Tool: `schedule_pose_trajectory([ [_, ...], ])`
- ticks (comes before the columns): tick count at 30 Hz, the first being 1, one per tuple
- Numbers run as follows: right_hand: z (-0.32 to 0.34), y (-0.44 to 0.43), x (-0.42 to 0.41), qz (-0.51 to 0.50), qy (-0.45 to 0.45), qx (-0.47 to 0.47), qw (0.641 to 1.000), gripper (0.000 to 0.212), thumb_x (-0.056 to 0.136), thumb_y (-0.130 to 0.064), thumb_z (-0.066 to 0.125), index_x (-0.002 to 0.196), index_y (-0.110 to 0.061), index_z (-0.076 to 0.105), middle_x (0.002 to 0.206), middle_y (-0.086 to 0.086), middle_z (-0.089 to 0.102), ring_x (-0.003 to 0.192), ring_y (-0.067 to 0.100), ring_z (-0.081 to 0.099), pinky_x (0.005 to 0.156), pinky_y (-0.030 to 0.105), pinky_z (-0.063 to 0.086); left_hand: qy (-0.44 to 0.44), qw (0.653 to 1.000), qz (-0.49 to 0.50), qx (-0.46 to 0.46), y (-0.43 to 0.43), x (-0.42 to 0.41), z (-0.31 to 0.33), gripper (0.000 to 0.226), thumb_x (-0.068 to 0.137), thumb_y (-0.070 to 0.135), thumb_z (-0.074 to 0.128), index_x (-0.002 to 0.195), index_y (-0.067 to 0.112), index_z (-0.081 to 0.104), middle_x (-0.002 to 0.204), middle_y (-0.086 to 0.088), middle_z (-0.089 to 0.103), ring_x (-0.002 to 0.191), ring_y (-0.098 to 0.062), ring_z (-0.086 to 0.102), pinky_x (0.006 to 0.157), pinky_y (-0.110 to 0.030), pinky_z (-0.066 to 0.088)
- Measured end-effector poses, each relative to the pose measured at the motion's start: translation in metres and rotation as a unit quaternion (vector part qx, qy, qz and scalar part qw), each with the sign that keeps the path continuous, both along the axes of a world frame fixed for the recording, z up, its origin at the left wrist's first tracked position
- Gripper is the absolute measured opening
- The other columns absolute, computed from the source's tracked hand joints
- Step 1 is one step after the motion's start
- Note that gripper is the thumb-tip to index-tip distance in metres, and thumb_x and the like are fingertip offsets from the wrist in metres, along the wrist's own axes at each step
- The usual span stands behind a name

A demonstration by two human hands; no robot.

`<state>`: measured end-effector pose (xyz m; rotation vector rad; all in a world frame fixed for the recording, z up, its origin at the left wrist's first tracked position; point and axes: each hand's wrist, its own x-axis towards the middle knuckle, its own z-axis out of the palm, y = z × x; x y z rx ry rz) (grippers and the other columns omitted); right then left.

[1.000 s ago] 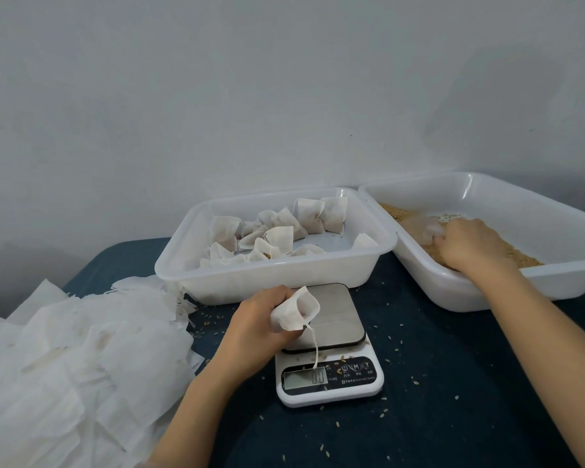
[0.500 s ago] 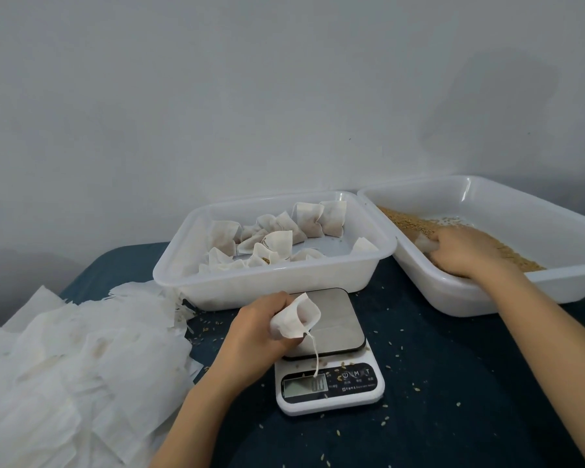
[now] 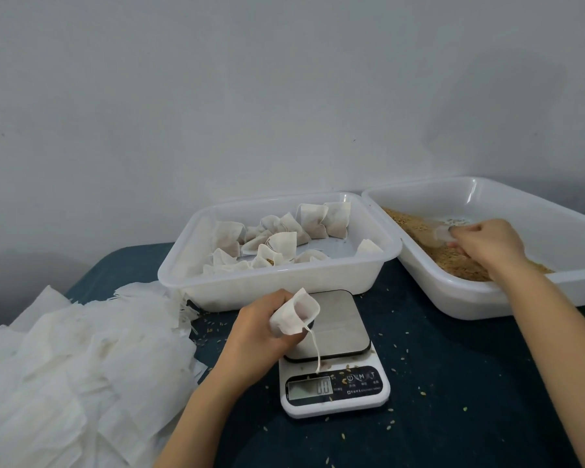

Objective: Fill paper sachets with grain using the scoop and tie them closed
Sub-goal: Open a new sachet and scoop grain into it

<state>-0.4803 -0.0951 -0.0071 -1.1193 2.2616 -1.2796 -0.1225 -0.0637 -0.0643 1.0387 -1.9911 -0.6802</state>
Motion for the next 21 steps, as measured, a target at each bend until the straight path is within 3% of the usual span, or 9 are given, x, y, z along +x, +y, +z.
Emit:
schedule_pose_trajectory([
  [7,0.007,0.013,0.004,-0.001,-0.07,-0.136,0.988,0.028,0.093,-0.04,0.062,0.08,-0.017,0.068,0.069,-0.003,0.072,0.066,0.018,0.062,0.068,0.035,0.048,0.031,0.999,-0.002,0.013,0.002,-0.002,0.003,0.014,0.077,0.031,0.067,0.079,0.041,0.058,0.07,0.02,0.059,0.062,0.002,0.05,0.056,-0.011,0.038],
  [10,0.012,0.023,0.007,0.026,-0.116,-0.184,0.976,0.023,0.092,-0.037,0.066,0.081,-0.017,0.067,0.056,-0.007,0.069,0.072,0.02,0.064,0.057,0.032,0.044,0.069,0.997,0.008,0.032,0.001,-0.003,0.004,0.012,0.068,0.04,0.06,0.08,0.041,0.06,0.069,0.017,0.061,0.062,0.001,0.052,0.058,-0.011,0.041],
  [12,0.013,0.032,0.009,0.056,-0.144,-0.206,0.966,0.021,0.091,-0.034,0.068,0.08,-0.016,0.068,0.058,-0.005,0.07,0.06,0.014,0.058,0.048,0.026,0.038,0.08,0.995,0.015,0.051,-0.001,-0.002,0.004,0.013,0.073,0.039,0.063,0.085,0.038,0.062,0.07,0.008,0.067,0.066,-0.003,0.056,0.062,-0.013,0.043],
  [15,0.015,0.045,0.015,0.105,-0.177,-0.204,0.957,0.019,0.088,-0.033,0.071,0.091,-0.015,0.073,0.076,0.001,0.076,0.049,0.009,0.042,0.044,0.021,0.037,0.079,0.995,0.014,0.056,-0.002,0.001,0.002,0.011,0.077,0.033,0.064,0.088,0.034,0.063,0.075,0.003,0.069,0.069,-0.008,0.059,0.065,-0.016,0.045],
  [18,0.017,0.053,0.024,0.162,-0.169,-0.174,0.956,0.016,0.087,-0.03,0.069,0.091,-0.016,0.076,0.074,0.003,0.075,0.055,0.011,0.047,0.05,0.026,0.033,0.065,0.997,0.012,0.049,-0.002,0.001,0.002,0.018,0.072,0.041,0.06,0.087,0.032,0.061,0.081,0.003,0.069,0.074,-0.015,0.062,0.067,-0.021,0.047],
  [21,0.02,0.057,0.038,0.26,-0.159,-0.124,0.944,0.014,0.086,-0.023,0.068,0.078,-0.016,0.077,0.074,0.008,0.075,0.047,0.005,0.05,0.041,0.017,0.032,0.048,0.997,0.016,0.053,-0.003,0.006,0.001,0.023,0.075,0.042,0.062,0.09,0.026,0.06,0.082,-0.003,0.067,0.072,-0.018,0.06,0.066,-0.029,0.047],
])
